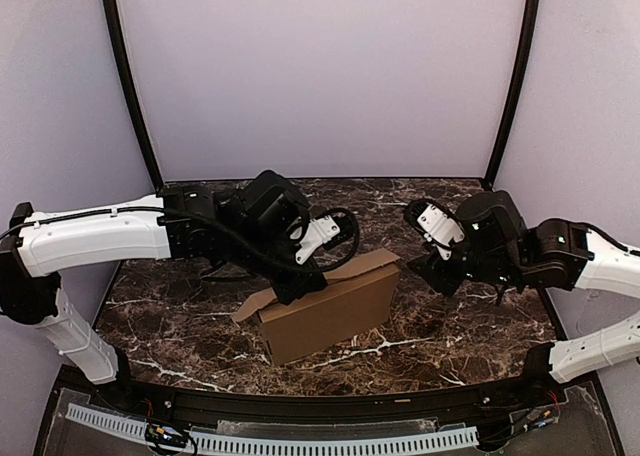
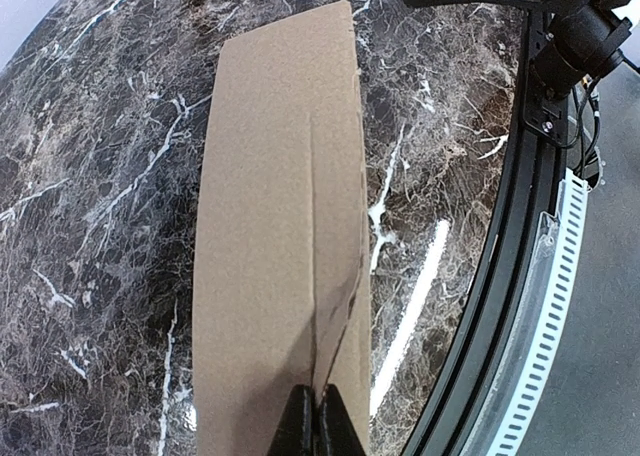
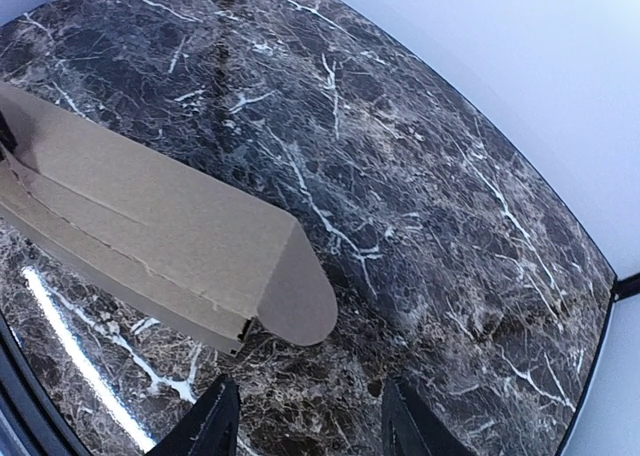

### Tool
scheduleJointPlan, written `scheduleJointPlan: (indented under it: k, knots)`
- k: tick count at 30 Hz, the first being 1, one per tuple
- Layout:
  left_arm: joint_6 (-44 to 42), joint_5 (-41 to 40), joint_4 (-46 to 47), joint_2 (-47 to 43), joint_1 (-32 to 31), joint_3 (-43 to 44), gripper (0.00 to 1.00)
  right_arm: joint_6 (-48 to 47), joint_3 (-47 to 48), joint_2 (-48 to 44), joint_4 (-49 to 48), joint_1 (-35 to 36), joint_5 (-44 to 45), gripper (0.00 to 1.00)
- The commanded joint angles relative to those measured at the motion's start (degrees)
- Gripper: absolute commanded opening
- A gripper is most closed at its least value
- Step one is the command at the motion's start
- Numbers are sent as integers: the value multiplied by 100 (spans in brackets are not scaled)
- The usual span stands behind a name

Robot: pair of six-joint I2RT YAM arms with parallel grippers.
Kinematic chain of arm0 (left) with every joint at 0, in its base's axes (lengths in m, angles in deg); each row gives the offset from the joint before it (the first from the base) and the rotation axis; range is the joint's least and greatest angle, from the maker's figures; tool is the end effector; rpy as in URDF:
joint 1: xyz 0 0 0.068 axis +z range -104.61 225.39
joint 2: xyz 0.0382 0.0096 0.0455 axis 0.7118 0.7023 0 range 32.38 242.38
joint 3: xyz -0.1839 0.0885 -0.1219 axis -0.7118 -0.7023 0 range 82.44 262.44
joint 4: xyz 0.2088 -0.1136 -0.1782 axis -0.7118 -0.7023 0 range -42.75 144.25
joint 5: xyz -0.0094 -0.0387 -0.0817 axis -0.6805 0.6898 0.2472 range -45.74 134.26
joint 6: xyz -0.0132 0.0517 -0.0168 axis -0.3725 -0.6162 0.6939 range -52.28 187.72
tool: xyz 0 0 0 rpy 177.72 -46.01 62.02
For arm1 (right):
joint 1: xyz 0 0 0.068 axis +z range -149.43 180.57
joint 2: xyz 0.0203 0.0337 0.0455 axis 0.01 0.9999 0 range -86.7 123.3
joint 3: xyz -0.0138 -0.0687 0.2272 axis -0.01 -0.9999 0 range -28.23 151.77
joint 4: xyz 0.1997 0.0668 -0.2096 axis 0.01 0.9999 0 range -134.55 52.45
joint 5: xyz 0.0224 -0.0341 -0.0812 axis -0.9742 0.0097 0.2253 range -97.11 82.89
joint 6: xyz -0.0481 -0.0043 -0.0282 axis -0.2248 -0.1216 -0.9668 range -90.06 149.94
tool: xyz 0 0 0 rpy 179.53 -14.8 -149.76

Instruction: Fold the paper box

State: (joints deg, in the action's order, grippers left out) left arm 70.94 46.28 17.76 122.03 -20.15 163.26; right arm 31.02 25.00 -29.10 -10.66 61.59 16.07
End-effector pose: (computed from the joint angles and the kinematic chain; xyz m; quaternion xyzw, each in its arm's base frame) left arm 0.1588 -0.3521 0.2770 0.4842 0.7879 -0.2281 0.3045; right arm 0.1443 0.2292 0.2762 -0.3644 0.8074 0.0656 0.4594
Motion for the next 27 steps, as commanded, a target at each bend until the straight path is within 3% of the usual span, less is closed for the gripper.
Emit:
scheduleJointPlan:
  k: [1,17,27]
  knots:
    - [0,137,-867,-20,-64,-260,1,-333,-106,36,-476,-76,-691,47]
    - [-77,109,-833,-168,-122,-200,1,-364,-108,579,-823,-315,-413,34]
    - [-80,87,-820,-195,-142,-193,1,-322,-99,647,-957,-345,-580,4]
